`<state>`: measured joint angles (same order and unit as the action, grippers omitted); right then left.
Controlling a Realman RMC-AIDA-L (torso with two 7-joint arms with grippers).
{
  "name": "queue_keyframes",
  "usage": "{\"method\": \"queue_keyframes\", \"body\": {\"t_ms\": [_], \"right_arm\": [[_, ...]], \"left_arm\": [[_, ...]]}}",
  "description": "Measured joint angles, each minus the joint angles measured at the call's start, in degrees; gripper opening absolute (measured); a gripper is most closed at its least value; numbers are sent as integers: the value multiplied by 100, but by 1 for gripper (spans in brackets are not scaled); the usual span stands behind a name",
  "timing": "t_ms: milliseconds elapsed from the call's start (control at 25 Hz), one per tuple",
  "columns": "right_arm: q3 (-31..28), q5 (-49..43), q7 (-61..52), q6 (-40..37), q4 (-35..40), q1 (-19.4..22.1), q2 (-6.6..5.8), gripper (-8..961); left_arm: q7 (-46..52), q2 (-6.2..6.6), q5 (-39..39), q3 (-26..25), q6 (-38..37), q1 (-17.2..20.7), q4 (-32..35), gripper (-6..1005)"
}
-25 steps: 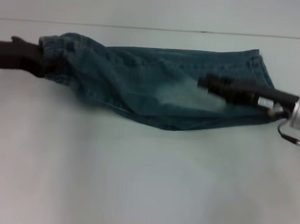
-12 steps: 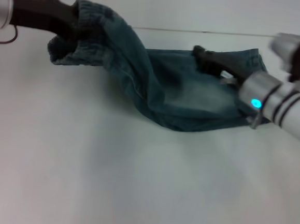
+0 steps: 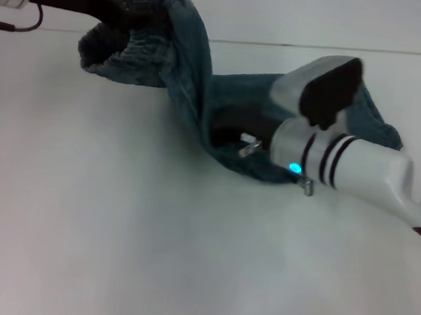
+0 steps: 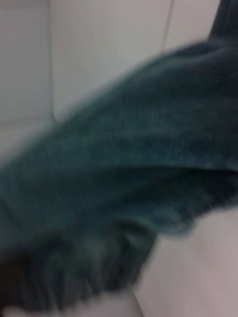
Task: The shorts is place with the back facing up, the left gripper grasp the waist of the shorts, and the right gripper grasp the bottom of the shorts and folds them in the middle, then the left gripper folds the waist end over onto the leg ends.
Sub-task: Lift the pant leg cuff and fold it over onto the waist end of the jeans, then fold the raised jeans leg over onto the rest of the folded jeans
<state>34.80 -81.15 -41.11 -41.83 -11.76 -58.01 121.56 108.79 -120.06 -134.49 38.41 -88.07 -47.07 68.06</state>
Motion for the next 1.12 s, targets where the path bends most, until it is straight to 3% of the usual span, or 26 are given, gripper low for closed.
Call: {"method": "queue_keyframes", "body": {"t_ms": [120,440,600,1000,1120], "right_arm": [[-349,-517,-3,-14,-237,-117,-1,8],[-2130,-2646,79,172,-644,-124,-1,15],[-2482,-3236,21,183,-714,46,-28,19],[-3302,-3262,-50,-870,828,1633,-149,28],[-3856,-3051,-44,-1585,1211,1959,-167,31]], "left_arm": [[25,3,2,13,0,-34,3,169],[28,-12,6,185,23,21,-9,170],[15,-14,7,276,64,109,-48,170],[-197,-100,12,542,31,235,-129,171],[-242,-244,12,723,88,241,-141,171]]}}
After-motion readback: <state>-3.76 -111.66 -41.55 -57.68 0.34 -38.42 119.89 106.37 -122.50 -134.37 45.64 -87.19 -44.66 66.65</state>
